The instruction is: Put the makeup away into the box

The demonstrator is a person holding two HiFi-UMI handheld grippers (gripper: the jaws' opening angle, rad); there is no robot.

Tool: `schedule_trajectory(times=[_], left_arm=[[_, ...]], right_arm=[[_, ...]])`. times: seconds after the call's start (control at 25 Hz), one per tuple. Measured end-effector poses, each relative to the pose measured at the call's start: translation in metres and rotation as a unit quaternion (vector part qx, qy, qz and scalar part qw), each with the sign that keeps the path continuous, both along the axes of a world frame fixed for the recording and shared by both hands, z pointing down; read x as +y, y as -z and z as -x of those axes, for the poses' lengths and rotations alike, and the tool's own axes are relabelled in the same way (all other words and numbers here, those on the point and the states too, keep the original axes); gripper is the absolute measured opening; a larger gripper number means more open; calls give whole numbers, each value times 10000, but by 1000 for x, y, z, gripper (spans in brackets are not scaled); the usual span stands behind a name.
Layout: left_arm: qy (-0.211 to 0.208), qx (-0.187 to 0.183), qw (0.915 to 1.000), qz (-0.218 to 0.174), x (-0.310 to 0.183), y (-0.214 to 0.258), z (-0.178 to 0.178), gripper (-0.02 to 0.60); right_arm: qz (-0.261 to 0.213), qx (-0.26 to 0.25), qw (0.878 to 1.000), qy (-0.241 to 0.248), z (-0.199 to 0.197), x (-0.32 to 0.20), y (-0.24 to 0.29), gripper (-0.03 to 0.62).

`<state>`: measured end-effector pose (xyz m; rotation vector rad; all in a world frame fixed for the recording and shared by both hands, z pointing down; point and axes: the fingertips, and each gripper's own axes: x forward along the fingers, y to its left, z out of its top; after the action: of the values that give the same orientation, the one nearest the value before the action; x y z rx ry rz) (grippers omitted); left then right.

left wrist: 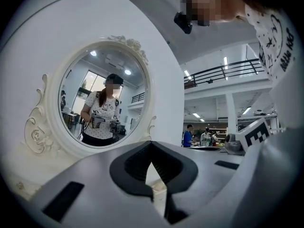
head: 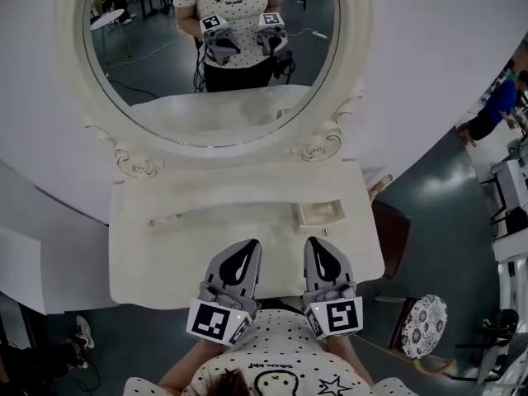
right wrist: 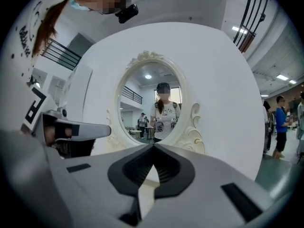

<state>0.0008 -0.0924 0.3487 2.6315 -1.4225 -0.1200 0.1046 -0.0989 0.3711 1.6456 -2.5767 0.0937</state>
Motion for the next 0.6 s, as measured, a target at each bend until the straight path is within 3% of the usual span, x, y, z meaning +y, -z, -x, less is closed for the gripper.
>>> schedule_trajectory(times=[0.6], left_arm=[[12, 85, 10000, -19, 29, -2, 3, -5]], right_arm=[[-89, 243, 9971, 717, 30, 33, -9, 6]])
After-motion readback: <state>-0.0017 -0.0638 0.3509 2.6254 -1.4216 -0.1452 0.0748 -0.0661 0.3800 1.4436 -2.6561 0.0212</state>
